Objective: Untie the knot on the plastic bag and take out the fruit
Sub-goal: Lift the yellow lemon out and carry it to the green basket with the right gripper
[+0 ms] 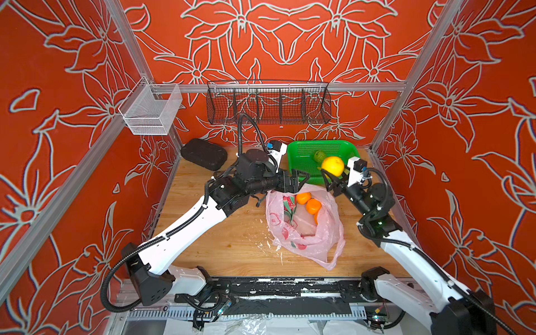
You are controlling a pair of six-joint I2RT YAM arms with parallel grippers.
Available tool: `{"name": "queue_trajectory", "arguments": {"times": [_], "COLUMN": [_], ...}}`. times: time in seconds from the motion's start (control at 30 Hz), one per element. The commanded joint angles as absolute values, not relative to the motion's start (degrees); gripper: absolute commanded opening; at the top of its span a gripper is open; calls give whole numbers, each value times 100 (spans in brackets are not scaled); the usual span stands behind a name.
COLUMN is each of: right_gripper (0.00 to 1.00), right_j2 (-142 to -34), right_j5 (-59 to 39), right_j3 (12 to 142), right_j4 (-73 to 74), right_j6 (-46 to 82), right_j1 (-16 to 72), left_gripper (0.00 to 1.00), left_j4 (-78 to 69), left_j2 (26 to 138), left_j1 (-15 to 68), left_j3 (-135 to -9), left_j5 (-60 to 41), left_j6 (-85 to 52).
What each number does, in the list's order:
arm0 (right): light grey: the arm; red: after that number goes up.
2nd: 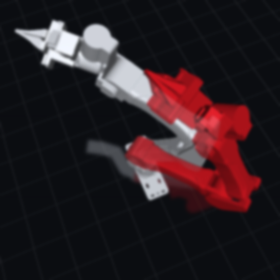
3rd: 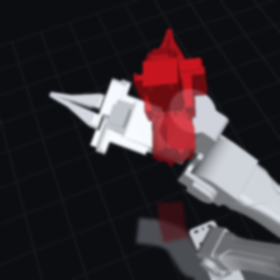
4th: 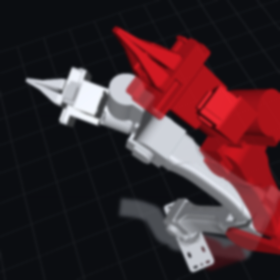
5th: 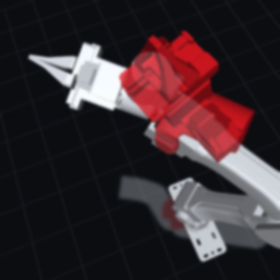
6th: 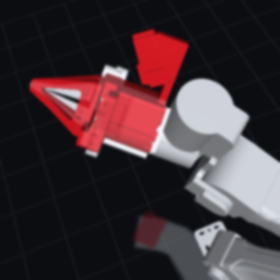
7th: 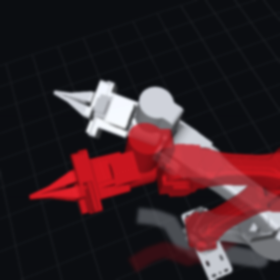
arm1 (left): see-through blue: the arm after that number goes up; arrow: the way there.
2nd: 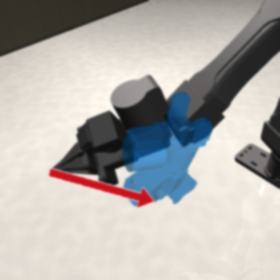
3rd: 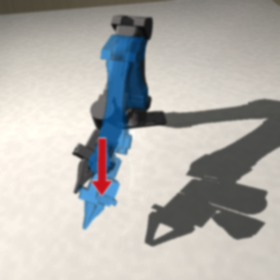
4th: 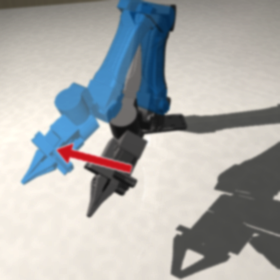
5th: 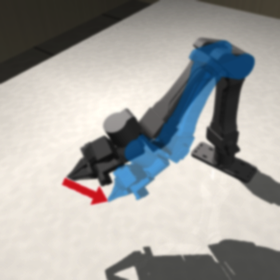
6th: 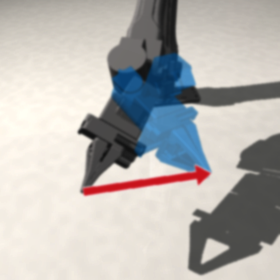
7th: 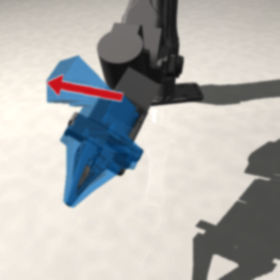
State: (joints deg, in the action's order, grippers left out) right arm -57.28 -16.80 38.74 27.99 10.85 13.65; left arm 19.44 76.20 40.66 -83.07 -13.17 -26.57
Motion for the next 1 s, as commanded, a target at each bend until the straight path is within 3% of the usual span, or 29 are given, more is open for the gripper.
{"name": "queue_trajectory", "arguments": {"times": [0.0, 0.17, 0.33, 0.7, 0.97], "right_gripper": [62, 60, 59, 61, 60], "right_j2": [-6496, -7804, -9027, -11932, -14028], "right_j5": [-2068, -2514, -2152, -1667, -1902], "right_j3": [4430, 5336, 6632, 10504, 13053], "right_j4": [2055, 1870, 407, -2556, -3304], "right_j6": [1785, 2487, 2788, 3680, 4428], "right_j1": [859, 139, -184, -316, -448], "left_gripper": [100, 99, 98, 97, 96], "left_j4": [1848, 2218, 2429, 2806, 2769], "left_j2": [7673, 7854, 7913, 7746, 7941], "left_j1": [3894, 3775, 3779, 3788, 3954], "left_j3": [-8350, -8613, -8677, -8533, -8613], "left_j5": [-930, -1273, -1731, -1288, -770], "left_j6": [-1861, -1023, -958, -1314, -1428]}}
